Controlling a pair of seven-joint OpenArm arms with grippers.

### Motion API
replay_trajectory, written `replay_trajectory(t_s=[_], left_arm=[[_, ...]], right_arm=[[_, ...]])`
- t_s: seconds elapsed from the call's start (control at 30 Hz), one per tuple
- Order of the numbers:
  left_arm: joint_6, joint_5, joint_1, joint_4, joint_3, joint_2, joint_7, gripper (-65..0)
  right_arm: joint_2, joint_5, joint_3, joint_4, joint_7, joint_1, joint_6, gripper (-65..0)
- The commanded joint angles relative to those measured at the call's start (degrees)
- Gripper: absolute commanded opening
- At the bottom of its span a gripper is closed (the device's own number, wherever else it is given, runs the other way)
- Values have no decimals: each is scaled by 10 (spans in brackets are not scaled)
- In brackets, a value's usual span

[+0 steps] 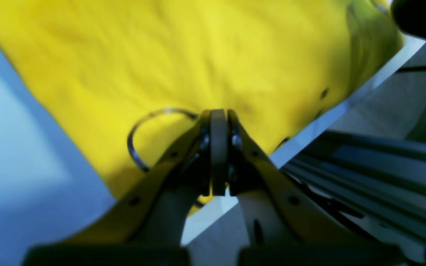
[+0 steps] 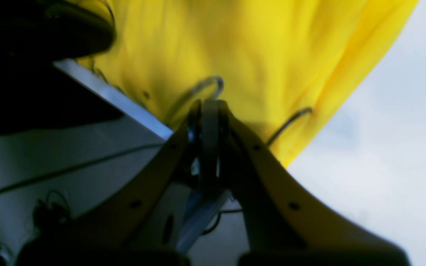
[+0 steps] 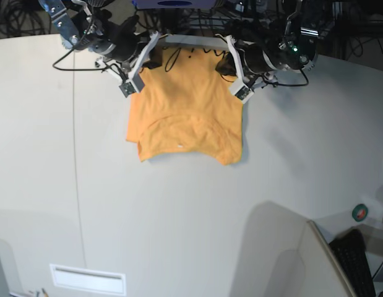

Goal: Layout the t-shirt on the table in an organized manner, then fold the t-shirt properly

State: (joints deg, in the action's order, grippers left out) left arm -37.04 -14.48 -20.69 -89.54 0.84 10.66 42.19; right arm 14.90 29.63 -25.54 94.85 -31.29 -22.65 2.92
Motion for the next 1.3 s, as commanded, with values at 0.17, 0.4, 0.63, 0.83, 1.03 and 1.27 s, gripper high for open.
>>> replay_trajectory(t_s=[0.17,0.4,0.63,0.83,1.03,1.27], left_arm=[[-3,-5,29,68,-1,8,-9,-650],[19,-7,105,87,83,5,-8,-650],[53,-9,135,97,146,-16,-5,-650],[53,-9,126,67,104,-16,-5,-650],[51,-9,89,-26,41,-10,-3,-650],[50,-6,-59,-182,32,106,-5,-650]], right_arm=[[-5,5,-17,-84,36,23,2,-650],[-1,5,14,-126,36,56,-34,-650],[11,5,68,-123,35,62,-33,-650],[22,6,68,-40,34,29,-35,-650],[55,6,69,83,7,-18,-51,-650],[120,7,174,185,-11,-177,-89,-650]])
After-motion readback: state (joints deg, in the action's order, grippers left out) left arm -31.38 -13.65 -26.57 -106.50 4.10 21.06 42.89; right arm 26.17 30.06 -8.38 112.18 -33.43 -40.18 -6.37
